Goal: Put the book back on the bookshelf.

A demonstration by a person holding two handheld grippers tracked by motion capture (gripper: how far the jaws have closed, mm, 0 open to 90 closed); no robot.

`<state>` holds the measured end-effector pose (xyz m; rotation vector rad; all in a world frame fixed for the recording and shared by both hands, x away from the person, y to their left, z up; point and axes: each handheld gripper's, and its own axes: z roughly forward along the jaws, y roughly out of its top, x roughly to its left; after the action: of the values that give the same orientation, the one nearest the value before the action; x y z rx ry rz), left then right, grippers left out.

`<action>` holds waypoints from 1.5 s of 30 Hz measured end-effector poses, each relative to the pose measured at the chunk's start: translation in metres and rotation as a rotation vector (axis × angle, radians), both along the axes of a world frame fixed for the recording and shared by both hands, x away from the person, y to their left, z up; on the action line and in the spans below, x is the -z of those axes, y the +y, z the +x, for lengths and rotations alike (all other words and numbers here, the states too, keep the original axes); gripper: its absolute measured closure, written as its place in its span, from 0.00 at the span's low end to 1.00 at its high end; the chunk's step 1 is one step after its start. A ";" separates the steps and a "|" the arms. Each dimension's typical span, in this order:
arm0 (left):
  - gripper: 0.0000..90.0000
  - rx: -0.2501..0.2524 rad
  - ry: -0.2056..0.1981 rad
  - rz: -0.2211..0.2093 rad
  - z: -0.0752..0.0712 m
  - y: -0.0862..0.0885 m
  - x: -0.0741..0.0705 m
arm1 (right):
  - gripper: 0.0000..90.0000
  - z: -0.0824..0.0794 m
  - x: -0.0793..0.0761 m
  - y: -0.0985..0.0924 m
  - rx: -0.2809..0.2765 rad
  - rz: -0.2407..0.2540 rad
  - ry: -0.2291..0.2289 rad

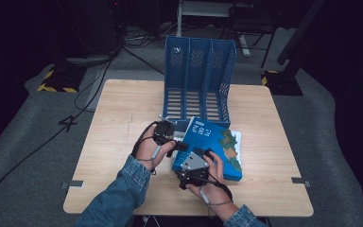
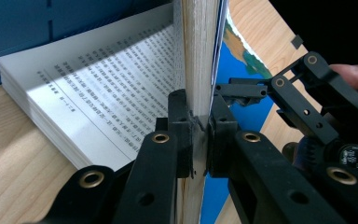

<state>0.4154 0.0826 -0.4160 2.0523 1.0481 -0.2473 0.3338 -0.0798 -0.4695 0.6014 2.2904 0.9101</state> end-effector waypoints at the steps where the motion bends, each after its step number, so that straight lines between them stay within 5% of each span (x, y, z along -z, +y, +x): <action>1: 0.93 -0.004 0.003 0.003 0.000 0.000 0.002 | 0.00 0.001 0.000 0.000 -0.005 -0.006 0.002; 10: 0.93 -0.013 0.021 -0.003 0.002 0.002 0.005 | 0.00 0.000 0.007 0.002 -0.028 -0.023 -0.038; 13: 0.93 -0.009 0.025 -0.010 0.004 0.002 0.005 | 0.00 -0.002 0.010 0.003 -0.042 -0.097 -0.089; 15: 0.93 -0.006 0.035 -0.011 0.005 0.001 0.004 | 0.00 -0.002 0.012 0.003 -0.036 -0.101 -0.107; 31: 0.93 -0.026 0.048 0.019 0.006 0.001 0.016 | 0.00 0.008 0.021 0.013 -0.002 -0.209 -0.091; 45: 0.92 -0.038 0.055 0.009 0.005 0.002 0.018 | 0.00 0.008 0.031 0.017 0.028 -0.213 -0.181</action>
<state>0.4206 0.0847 -0.4344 2.0423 1.1220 -0.2813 0.3414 -0.0625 -0.5007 0.4389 2.1734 0.6665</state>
